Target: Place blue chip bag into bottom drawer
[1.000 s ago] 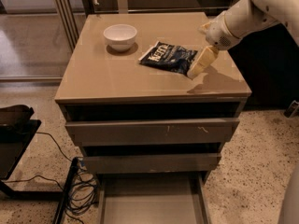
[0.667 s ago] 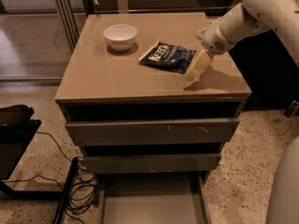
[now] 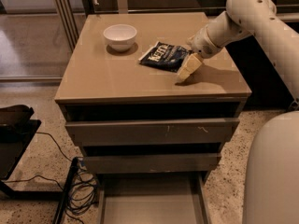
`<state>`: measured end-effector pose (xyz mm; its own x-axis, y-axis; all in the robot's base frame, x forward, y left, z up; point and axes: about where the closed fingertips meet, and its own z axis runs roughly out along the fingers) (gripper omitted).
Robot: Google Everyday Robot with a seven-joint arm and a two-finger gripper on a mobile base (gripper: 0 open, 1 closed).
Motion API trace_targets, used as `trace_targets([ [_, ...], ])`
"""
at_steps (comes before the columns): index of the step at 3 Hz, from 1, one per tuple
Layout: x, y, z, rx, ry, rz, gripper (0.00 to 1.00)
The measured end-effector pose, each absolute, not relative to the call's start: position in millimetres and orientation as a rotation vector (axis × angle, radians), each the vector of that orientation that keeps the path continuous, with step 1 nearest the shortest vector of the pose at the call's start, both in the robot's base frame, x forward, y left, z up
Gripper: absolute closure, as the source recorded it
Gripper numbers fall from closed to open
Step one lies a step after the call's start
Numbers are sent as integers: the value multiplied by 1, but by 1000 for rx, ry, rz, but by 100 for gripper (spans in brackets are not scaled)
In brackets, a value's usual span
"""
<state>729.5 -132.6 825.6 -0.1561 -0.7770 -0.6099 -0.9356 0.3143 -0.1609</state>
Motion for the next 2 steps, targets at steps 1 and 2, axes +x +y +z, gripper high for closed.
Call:
trace_targets([
  [1,730,-132,825,-1510,1980,340,19],
  [2,730,-132,825,-1510,1980,340,42],
])
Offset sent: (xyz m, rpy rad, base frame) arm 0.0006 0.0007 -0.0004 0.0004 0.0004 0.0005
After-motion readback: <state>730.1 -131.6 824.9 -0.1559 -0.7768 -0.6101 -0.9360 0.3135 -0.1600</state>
